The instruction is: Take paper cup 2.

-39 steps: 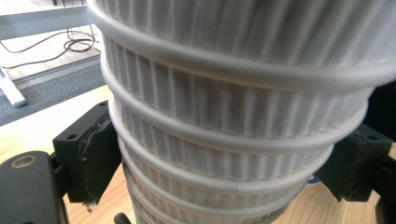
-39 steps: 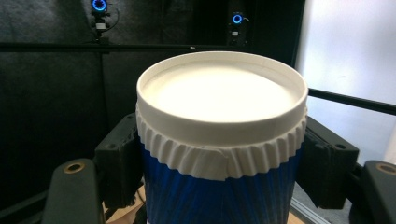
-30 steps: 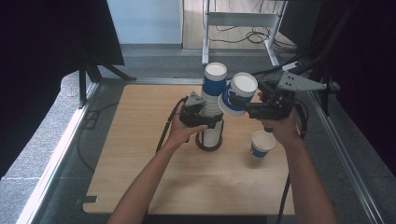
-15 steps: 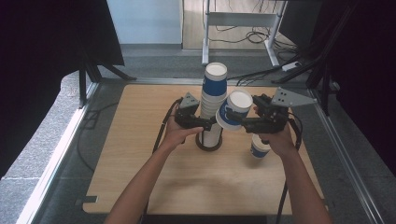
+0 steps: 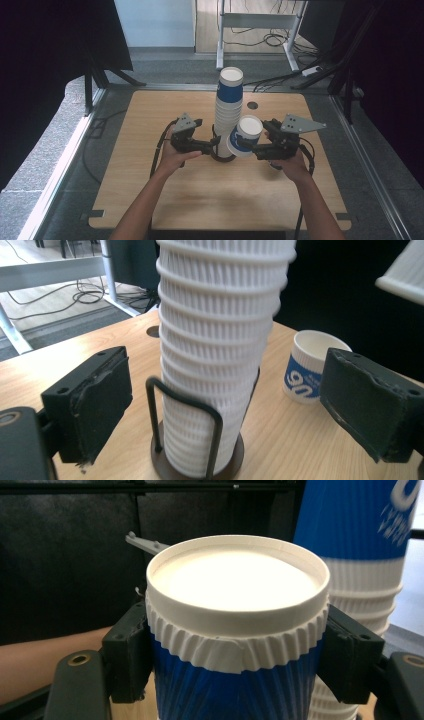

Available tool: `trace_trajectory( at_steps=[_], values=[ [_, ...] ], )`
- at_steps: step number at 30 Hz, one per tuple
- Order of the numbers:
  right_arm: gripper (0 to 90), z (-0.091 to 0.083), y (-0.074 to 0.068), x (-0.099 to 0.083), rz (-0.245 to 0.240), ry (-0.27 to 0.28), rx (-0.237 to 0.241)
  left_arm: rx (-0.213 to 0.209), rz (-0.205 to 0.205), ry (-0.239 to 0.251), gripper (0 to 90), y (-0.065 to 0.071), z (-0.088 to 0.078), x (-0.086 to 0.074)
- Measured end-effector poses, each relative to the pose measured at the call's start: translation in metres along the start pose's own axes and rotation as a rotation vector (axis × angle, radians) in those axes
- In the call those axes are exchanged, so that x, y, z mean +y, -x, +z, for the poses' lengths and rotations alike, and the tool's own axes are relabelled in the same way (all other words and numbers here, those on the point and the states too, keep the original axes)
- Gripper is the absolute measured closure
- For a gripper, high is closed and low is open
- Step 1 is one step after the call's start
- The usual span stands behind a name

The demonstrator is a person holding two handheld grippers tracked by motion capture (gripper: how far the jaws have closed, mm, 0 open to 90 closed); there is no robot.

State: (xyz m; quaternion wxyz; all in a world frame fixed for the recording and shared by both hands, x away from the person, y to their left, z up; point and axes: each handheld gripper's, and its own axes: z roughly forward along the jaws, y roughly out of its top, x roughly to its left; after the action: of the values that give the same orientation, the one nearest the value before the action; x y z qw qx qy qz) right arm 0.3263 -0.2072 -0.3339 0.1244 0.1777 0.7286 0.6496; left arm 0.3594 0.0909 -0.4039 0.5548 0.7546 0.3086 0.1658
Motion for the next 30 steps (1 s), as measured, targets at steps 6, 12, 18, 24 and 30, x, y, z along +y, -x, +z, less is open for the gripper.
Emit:
trace_trajectory(
  at_steps=[6, 12, 18, 24, 30],
  values=[
    [26.2, 0.002, -0.004, -0.019, 0.014, -0.021, 0.009, -0.018, 0.02, -0.008, 7.9, 0.008, -0.01, -0.01],
    [26.1, 0.001, -0.008, -0.033, 0.021, -0.032, 0.016, -0.004, 0.013, -0.019, 8.0, 0.016, -0.021, -0.024],
    [26.1, -0.001, -0.015, -0.048, 0.019, -0.052, 0.012, -0.013, 0.002, -0.018, 8.0, 0.021, -0.034, -0.036],
    [26.1, -0.002, -0.022, -0.065, 0.029, -0.064, 0.006, 0.001, -0.022, -0.021, 8.6, 0.024, -0.042, -0.049],
    [26.1, 0.003, -0.024, -0.082, 0.047, -0.082, -0.012, 0.003, -0.046, -0.027, 8.8, 0.022, -0.044, -0.063]
  ],
)
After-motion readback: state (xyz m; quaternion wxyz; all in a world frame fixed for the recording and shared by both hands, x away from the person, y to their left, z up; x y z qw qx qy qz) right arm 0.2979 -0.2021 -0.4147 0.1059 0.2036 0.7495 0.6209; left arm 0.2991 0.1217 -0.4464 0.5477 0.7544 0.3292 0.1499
